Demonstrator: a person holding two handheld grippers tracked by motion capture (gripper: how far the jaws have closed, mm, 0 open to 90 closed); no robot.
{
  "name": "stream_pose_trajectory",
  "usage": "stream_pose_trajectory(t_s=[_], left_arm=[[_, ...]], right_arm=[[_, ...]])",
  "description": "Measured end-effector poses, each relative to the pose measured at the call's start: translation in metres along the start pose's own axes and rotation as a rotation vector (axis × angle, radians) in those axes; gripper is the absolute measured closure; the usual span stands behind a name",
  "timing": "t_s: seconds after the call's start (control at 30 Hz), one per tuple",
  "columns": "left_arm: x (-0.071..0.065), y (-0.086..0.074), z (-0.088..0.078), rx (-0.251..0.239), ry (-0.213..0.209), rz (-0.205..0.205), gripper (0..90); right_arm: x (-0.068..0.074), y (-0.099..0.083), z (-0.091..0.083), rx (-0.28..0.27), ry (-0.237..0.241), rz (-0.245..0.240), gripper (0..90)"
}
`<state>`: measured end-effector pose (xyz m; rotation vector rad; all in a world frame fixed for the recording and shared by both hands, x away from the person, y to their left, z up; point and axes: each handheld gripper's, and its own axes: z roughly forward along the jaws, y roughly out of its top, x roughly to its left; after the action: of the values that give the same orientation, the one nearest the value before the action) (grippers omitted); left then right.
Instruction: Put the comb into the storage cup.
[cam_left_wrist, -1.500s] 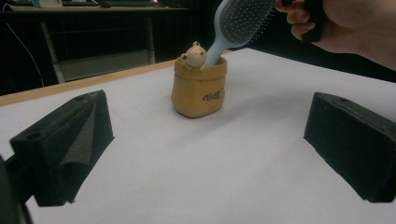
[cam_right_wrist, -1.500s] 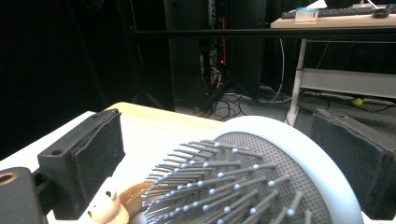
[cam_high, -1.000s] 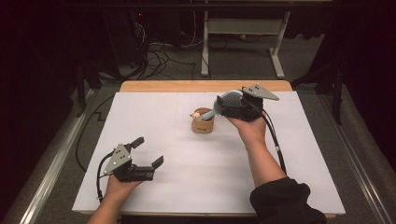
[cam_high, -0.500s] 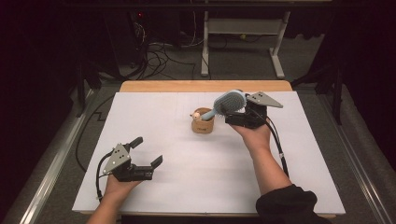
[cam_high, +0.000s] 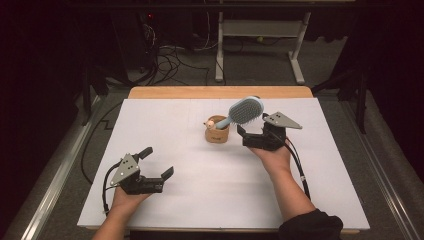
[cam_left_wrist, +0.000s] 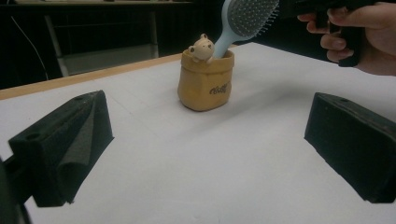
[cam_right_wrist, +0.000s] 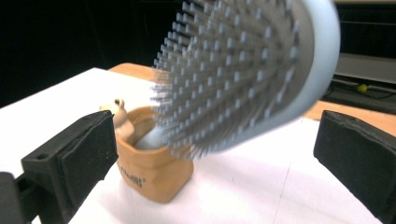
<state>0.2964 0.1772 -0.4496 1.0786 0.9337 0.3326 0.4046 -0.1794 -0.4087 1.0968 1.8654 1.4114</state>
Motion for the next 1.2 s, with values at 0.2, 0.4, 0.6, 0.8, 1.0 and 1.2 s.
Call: stream_pose_trajectory(t_s=[0.2, 0.4, 0.6, 0.8, 1.0, 1.2], left_arm=[[0.000, 0.000, 0.000, 0.005, 0.002, 0.003, 1.8], [0.000, -0.001, 0.000, 0.008, 0.003, 0.007, 1.8], [0.001, 0.000, -0.001, 0.005, 0.010, 0.010, 1.8], [0.003, 0.000, -0.002, 0.008, 0.019, 0.012, 1.8], [0.004, 0.001, -0.005, 0.015, 0.024, 0.018, 1.8], [0.009, 0.003, -0.012, 0.007, 0.045, 0.015, 1.8]], right_arm=[[0.002, -0.018, -0.004, 0.021, -0.001, -0.011, 0.2], [0.004, -0.037, -0.013, 0.033, 0.005, -0.017, 0.1], [0.006, -0.049, -0.030, 0.024, 0.012, -0.019, 0.2], [0.006, -0.058, -0.053, -0.008, 0.028, -0.031, 0.2], [0.005, -0.065, -0.077, -0.035, 0.031, -0.050, 0.2], [-0.002, -0.072, -0.101, -0.068, 0.009, -0.061, 0.2]])
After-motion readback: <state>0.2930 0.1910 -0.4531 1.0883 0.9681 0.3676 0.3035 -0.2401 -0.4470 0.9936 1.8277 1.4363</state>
